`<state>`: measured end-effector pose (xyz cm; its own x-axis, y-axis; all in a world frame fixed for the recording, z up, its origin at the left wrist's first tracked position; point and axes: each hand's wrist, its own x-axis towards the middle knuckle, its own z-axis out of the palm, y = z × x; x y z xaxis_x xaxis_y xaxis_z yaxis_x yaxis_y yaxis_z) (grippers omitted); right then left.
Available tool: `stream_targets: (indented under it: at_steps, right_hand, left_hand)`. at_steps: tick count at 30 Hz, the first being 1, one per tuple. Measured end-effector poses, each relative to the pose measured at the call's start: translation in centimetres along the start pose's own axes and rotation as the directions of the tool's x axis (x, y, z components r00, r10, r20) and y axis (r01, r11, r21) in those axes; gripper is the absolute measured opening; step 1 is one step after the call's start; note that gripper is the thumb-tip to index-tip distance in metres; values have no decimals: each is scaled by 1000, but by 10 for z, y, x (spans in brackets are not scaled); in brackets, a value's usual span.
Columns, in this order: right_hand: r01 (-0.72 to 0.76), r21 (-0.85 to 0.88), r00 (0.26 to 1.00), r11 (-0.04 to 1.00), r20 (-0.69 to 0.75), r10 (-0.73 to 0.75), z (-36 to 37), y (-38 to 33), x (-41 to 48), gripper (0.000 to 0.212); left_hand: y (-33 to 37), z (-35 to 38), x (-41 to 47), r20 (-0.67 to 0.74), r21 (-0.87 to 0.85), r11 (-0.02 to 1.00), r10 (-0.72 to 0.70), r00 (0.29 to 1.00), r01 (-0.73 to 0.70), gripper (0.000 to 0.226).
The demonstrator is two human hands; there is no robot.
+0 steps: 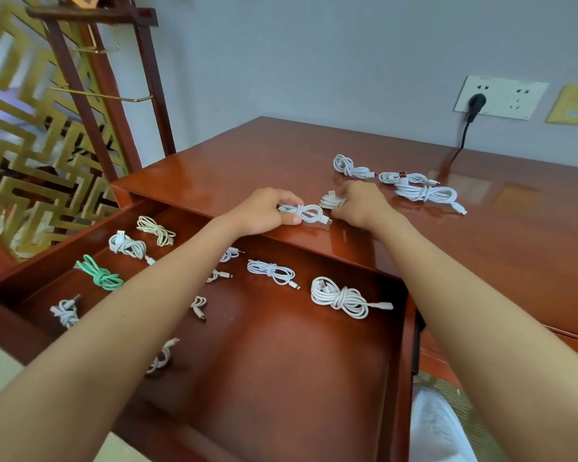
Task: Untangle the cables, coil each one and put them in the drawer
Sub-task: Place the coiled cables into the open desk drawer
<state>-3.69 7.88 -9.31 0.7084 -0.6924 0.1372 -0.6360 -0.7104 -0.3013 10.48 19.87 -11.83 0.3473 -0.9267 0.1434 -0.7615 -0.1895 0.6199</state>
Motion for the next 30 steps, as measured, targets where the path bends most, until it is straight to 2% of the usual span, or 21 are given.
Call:
stream_targets:
  at_steps: [6,8,10,13,15,20,27,30]
  right_hand:
    - [46,-11,962,999,268,-41,-19,-8,-31,41]
    - [82,30,940,996,331,-88,-25,-7,-42,49]
    - [121,51,920,991,370,-131,-30,-12,-57,52]
    - [185,82,904,979,378,-202,-29,-22,-77,50]
    - [213,59,892,975,395,-218,-23,-27,-88,49]
    - [248,-92,826,964,540,-161,1,-29,-106,52]
    - [184,-94,762,978,643,-82,27,-27,-112,51]
    - [163,-85,755,983,652,-69,27,-27,-114,51]
  left_hand:
    - [10,-17,-31,149,-10,1000,26,988,-25,23]
    - [15,-21,-45,194,1,999,48,980,-49,25]
    - [18,-23,-56,249,84,994,45,968,-68,29]
    - [14,-16,-67,362,323,939,-6,932,-119,34]
    - [6,-8,-70,409,367,923,-47,911,-117,39]
    - [-4,-2,-73,465,396,916,-145,873,-59,41]
    - [-9,3,-69,486,439,897,-194,852,-46,44]
    - [-6,1,-69,483,431,901,-189,855,-45,45]
